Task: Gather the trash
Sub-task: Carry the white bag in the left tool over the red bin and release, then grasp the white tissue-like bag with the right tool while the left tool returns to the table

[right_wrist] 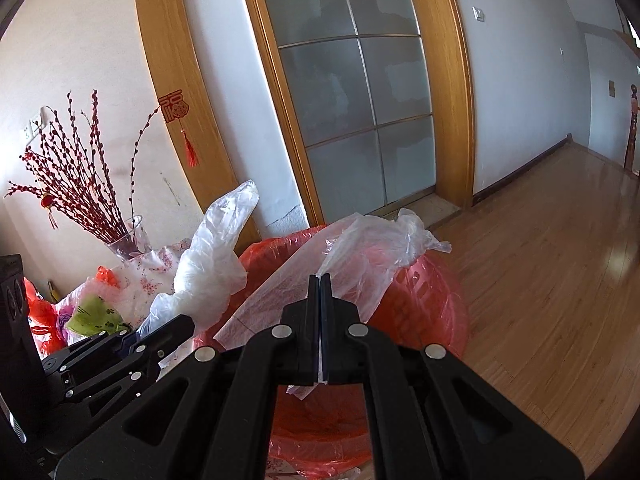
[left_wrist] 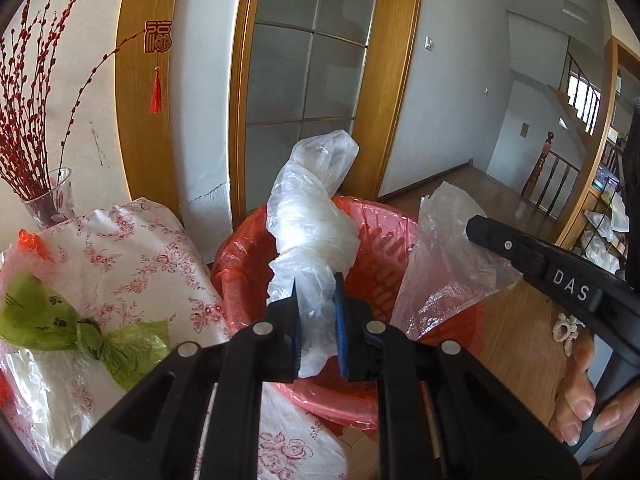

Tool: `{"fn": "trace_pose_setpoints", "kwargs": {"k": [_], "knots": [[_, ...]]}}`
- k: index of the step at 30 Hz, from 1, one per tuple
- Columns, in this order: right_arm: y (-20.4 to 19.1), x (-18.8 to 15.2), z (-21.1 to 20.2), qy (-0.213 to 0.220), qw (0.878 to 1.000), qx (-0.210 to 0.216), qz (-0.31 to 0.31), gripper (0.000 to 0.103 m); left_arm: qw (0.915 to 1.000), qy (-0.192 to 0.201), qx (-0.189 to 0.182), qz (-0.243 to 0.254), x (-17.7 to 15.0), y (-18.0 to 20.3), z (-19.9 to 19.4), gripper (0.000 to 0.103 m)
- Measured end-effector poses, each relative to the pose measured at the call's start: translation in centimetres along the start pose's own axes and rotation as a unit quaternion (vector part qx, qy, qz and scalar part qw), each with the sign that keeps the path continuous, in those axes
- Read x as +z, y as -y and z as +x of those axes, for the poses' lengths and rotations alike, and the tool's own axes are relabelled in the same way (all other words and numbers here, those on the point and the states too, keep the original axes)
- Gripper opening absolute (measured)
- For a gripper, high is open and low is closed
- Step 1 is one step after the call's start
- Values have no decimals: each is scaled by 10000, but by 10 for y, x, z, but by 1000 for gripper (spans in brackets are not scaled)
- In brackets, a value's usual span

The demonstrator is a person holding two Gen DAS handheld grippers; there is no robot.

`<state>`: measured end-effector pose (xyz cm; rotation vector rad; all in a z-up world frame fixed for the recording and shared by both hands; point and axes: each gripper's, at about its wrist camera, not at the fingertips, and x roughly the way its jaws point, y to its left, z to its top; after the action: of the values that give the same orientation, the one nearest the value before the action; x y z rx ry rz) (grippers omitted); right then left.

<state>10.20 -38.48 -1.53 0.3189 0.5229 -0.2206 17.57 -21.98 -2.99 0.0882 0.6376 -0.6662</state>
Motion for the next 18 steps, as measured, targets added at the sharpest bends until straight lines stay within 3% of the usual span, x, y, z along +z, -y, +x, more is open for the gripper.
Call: {"fn": "trace_pose_setpoints", "kwargs": {"k": [5, 7, 9, 18], "knots": [[5, -2, 6, -94, 9999, -37, 91, 4, 9999, -109, -5, -92, -2, -4, 9, 27], [9, -4, 6, -132, 9998, -63, 161, 13, 9998, -132, 36, -133, -2, -7, 10, 37], [13, -6, 6, -131, 9996, -91, 235, 32, 9997, -140, 98, -166, -5, -12, 9, 39], [9, -18, -2, -110, 9995, -288, 86, 43, 9974, 37, 599, -389, -20, -37, -26, 49]]}}
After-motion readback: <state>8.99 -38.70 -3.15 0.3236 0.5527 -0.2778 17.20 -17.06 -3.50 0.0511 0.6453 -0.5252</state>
